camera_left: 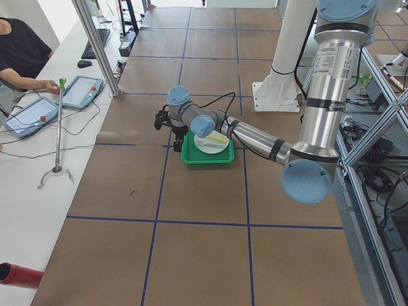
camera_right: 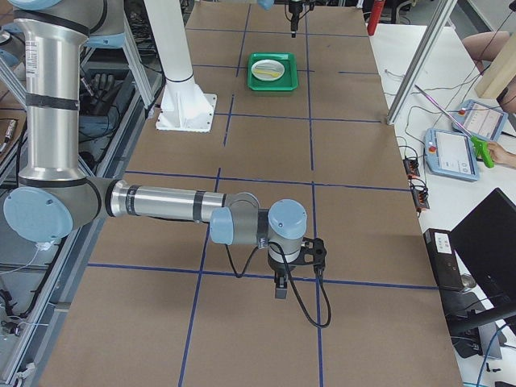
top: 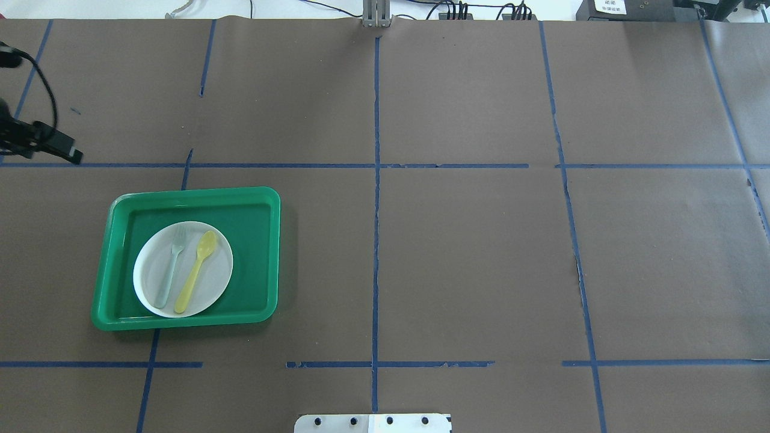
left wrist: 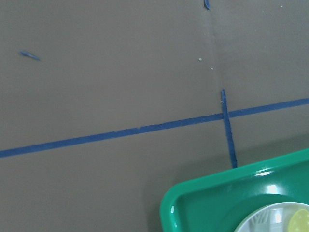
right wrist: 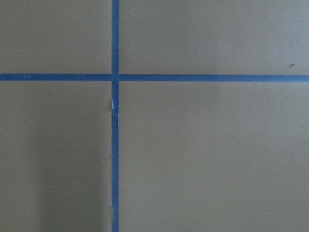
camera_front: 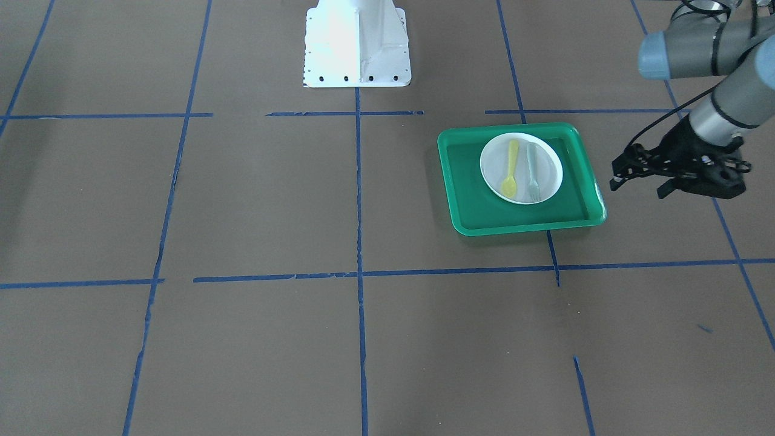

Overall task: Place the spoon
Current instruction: 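Move the left gripper over the plate toward the yellow spoon, then lower the left gripper and close it on the yellow spoon handle, then carry the spoon off the plate and lower it onto the tray beside the plate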

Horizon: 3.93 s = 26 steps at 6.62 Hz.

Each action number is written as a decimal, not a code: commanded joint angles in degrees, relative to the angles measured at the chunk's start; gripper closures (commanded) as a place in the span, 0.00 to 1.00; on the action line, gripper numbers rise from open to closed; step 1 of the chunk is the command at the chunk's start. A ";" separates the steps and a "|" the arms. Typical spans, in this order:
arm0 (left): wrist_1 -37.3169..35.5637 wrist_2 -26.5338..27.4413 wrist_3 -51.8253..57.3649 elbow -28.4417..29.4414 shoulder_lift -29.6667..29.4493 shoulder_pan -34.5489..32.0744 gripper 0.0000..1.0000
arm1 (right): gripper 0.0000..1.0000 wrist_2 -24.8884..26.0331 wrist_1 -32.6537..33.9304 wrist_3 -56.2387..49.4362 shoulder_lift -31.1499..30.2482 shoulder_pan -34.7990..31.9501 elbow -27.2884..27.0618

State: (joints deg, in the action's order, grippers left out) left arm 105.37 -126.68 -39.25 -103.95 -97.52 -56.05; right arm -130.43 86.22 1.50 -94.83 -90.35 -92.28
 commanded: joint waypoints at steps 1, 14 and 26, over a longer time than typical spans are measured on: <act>0.71 3.37 -6.43 0.32 -0.74 8.21 0.22 | 0.00 0.00 0.00 -0.01 0.00 0.00 0.00; 0.54 3.99 -9.79 2.35 -4.26 18.70 0.38 | 0.00 0.00 0.00 0.08 0.00 0.00 0.00; -10.13 3.38 -21.53 -0.89 -7.22 17.92 1.00 | 0.00 0.00 0.00 0.08 0.00 0.00 0.00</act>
State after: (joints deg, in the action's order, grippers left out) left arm 100.58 -123.03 -56.27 -103.25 -102.59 -37.43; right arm -130.45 86.22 1.58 -94.83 -90.35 -92.29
